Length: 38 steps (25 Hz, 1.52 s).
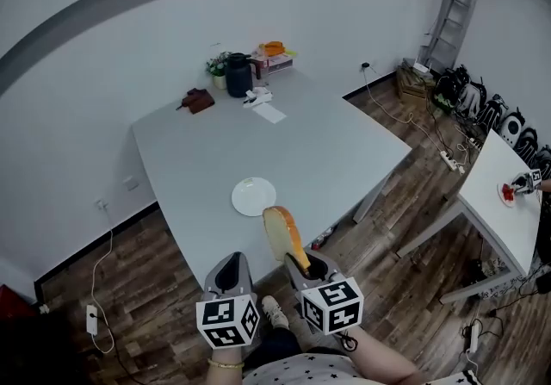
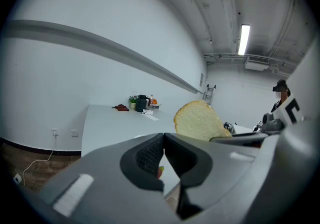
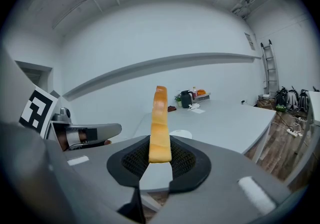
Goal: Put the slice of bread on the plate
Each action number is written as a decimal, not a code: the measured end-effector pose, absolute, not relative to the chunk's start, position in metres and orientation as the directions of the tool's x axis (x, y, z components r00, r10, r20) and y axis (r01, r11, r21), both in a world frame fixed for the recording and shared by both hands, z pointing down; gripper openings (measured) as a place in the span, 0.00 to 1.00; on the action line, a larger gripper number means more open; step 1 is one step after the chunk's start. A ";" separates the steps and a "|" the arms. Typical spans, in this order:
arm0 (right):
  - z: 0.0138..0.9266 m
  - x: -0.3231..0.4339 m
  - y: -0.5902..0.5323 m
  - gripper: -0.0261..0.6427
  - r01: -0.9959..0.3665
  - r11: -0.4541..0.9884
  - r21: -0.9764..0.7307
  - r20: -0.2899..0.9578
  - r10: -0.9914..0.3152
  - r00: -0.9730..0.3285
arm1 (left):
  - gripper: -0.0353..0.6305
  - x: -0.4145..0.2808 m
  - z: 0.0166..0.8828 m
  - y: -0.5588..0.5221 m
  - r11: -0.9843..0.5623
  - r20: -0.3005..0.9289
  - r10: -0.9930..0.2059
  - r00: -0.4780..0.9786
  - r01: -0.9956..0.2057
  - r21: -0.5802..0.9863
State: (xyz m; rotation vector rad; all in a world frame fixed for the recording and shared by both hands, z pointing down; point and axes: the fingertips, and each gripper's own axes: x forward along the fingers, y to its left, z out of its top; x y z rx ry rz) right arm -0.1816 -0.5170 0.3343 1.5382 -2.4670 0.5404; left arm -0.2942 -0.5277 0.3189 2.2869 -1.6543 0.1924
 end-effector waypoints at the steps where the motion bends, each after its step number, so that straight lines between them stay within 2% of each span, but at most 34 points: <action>1: 0.337 -0.184 -0.533 0.17 -0.893 0.398 -0.209 0.349 -0.823 -0.448 | 0.06 -0.296 0.320 -0.543 -0.290 0.285 -0.901 0.327 -0.942 0.167; 18: 0.436 -0.252 -0.723 0.17 -0.875 0.373 -0.308 0.590 -0.647 -0.483 | 0.06 -0.326 0.377 -0.736 -0.297 0.387 -0.858 0.337 -0.941 0.161; 31: 0.466 -0.260 -0.756 0.17 -0.860 0.334 -0.385 0.640 -0.575 -0.510 | 0.06 -0.325 0.403 -0.769 -0.300 0.433 -0.831 0.349 -0.937 0.179; 36: 0.472 -0.253 -0.761 0.24 -0.877 0.330 -0.351 0.669 -0.567 -0.481 | 0.06 -0.325 0.404 -0.766 -0.302 0.437 -0.827 0.353 -0.935 0.185; 38: 0.473 -0.248 -0.762 0.31 -0.889 0.329 -0.319 0.679 -0.575 -0.456 | 0.06 -0.323 0.403 -0.766 -0.309 0.438 -0.825 0.358 -0.934 0.181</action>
